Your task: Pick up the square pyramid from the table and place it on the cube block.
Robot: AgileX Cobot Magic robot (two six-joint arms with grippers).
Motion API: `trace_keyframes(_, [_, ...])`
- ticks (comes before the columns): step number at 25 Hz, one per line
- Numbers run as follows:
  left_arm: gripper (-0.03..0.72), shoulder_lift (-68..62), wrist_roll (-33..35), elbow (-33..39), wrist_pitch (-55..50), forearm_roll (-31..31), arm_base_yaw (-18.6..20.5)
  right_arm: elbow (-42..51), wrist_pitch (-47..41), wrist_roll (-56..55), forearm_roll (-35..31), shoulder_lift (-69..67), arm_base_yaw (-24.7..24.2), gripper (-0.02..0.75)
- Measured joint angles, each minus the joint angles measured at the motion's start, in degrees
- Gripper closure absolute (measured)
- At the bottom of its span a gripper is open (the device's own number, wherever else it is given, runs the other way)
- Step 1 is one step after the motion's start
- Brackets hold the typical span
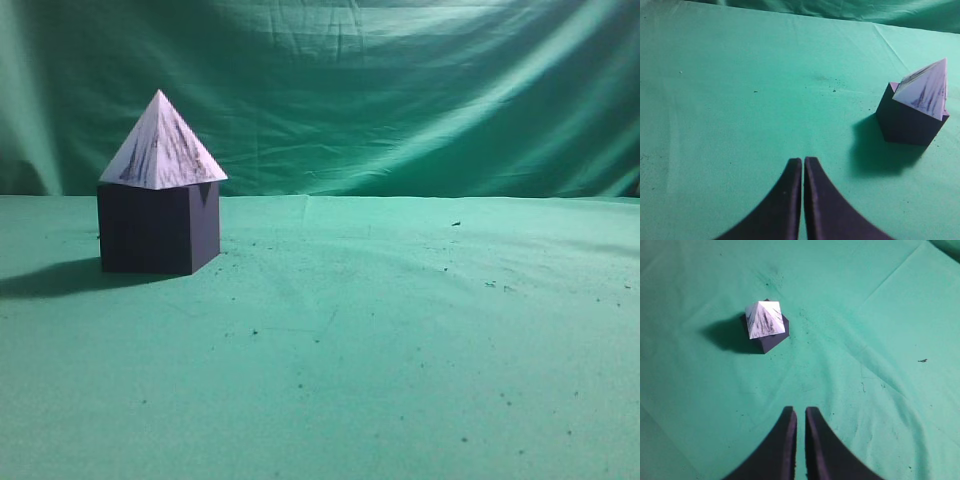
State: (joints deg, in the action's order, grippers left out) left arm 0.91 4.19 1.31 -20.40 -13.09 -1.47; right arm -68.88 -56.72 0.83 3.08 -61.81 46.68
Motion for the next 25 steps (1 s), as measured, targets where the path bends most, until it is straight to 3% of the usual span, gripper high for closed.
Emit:
trace_keyframes(5, [0.688, 0.00, 0.00, 0.00, 0.00, 0.00, 0.00, 15.11, 11.59, -0.27, -1.38, 13.65, 0.00, 0.672])
trace_keyframes(9, [0.688, 0.00, 0.00, 0.00, 0.00, 0.00, 0.00, 23.74, 12.16, -3.44, -2.44, 23.67, 0.00, 0.672])
trace_keyframes(19, [0.688, 0.00, 0.00, 0.00, 0.00, 0.00, 0.00, 26.65, 9.26, -3.13, 0.26, 33.01, -0.11, 0.672])
trace_keyframes(22, [0.688, 0.00, 0.00, 0.00, 0.00, 0.00, 0.00, 31.03, 14.38, -0.18, 0.97, 34.89, -3.44, 0.672])
trace_keyframes(25, [0.688, 0.00, 0.00, 0.00, 0.00, 0.00, 0.00, 38.43, 24.47, 1.33, 1.18, 38.62, -11.02, 0.672])
